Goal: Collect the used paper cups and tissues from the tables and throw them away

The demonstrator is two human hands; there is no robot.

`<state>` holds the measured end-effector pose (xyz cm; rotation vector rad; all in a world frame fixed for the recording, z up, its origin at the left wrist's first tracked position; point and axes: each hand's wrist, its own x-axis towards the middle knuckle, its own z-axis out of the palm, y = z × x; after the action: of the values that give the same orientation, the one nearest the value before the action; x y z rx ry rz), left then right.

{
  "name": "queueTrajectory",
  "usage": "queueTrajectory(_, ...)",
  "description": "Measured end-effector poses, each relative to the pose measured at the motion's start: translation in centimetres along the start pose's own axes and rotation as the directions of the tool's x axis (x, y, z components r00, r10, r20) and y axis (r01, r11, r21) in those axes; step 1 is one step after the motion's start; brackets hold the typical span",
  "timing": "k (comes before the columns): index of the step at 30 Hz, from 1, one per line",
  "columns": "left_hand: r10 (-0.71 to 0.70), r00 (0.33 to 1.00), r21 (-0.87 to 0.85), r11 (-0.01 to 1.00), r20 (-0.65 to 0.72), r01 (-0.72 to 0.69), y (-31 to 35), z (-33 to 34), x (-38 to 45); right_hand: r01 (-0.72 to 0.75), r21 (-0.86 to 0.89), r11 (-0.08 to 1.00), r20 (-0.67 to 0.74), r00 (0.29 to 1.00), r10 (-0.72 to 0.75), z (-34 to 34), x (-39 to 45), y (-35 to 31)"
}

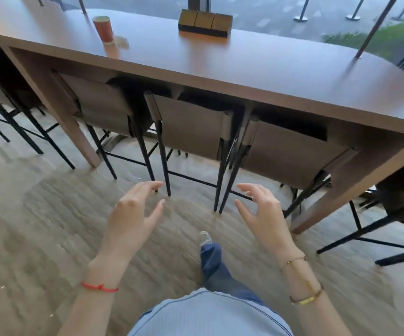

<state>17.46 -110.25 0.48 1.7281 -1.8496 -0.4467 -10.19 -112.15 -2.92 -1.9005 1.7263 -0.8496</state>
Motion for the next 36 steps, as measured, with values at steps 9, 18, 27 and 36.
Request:
queueTrajectory(9, -0.133, 0.981, 0.044, 0.989, -0.144, 0.141, -5.5, -1.6, 14.6, 0.188, 0.049, 0.981, 0.142, 0.971, -0.193, 5.8, 20.0, -3.3)
queueTrajectory(18, -0.239, 0.919, 0.053, 0.962, -0.315, 0.268, -11.8, -5.6, 27.5, 0.367, 0.093, 0.926, 0.224, 0.898, -0.378, 12.1, 39.4, -9.7)
queueTrajectory(27, -0.225, 0.907, 0.076, 0.960, -0.355, 0.268, -21.5, -9.9, 40.4, 0.396, 0.115, 0.911, 0.217, 0.885, -0.412, 21.0, 53.2, -15.1)
queueTrajectory(36, -0.060, 0.957, 0.070, 0.994, -0.283, 0.083, -30.9, -15.9, 56.7, 0.345, 0.053, 0.937, 0.030, 0.937, -0.347, 28.4, 65.8, -21.7)
